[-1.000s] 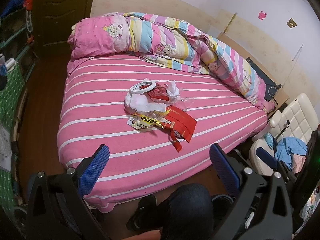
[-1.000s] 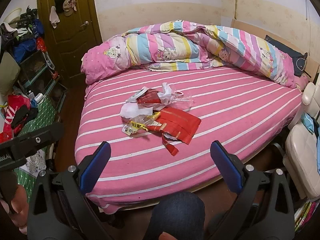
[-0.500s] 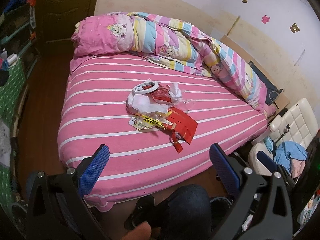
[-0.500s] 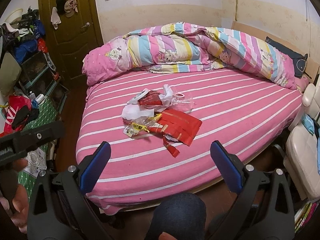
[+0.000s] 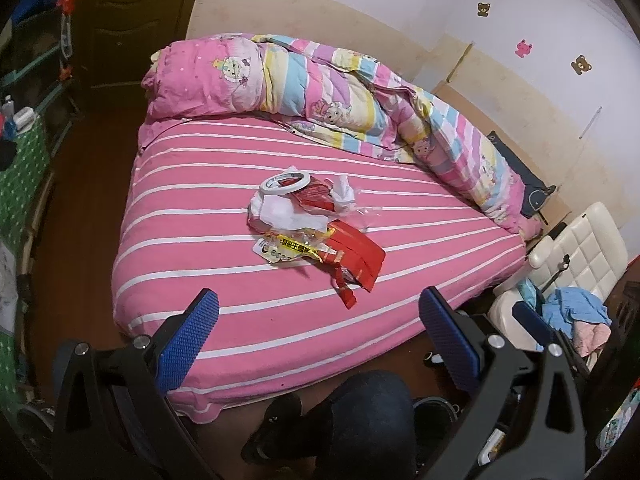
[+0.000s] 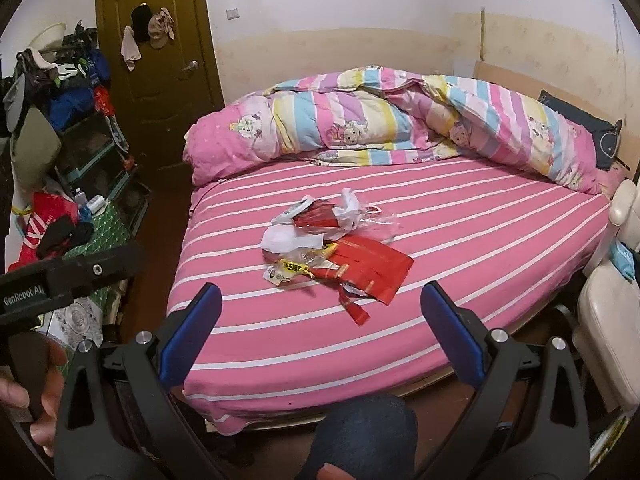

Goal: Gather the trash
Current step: 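Move both open tools down toward the trash pile on the bed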

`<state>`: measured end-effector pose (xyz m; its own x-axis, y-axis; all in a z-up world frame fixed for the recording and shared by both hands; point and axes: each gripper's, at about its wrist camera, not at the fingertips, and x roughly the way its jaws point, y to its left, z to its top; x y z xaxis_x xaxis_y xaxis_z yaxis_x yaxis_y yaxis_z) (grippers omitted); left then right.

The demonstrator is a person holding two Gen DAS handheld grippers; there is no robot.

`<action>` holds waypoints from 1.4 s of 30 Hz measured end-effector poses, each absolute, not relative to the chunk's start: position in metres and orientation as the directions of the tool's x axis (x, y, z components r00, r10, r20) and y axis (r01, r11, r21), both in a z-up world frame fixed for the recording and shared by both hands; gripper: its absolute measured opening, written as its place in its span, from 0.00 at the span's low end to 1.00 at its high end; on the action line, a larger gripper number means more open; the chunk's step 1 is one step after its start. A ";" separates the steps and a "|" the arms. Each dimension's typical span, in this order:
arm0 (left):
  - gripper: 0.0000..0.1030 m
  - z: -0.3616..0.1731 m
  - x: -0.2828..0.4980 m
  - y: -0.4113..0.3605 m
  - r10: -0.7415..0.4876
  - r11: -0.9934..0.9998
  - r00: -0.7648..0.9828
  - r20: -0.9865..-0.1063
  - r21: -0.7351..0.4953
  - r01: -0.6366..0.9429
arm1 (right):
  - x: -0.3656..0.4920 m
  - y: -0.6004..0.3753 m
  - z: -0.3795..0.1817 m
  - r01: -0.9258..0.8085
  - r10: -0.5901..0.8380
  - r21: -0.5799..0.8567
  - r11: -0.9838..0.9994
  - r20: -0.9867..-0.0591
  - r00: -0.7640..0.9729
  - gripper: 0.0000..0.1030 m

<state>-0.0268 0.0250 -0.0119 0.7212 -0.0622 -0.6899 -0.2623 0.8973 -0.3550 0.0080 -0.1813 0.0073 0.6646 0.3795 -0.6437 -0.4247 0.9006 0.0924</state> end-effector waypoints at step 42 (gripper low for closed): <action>0.94 -0.150 0.114 0.114 -0.207 0.839 0.599 -0.773 -0.455 -0.297 | 0.141 -0.113 -0.147 -0.412 0.584 0.432 0.802 -0.711 0.391 0.95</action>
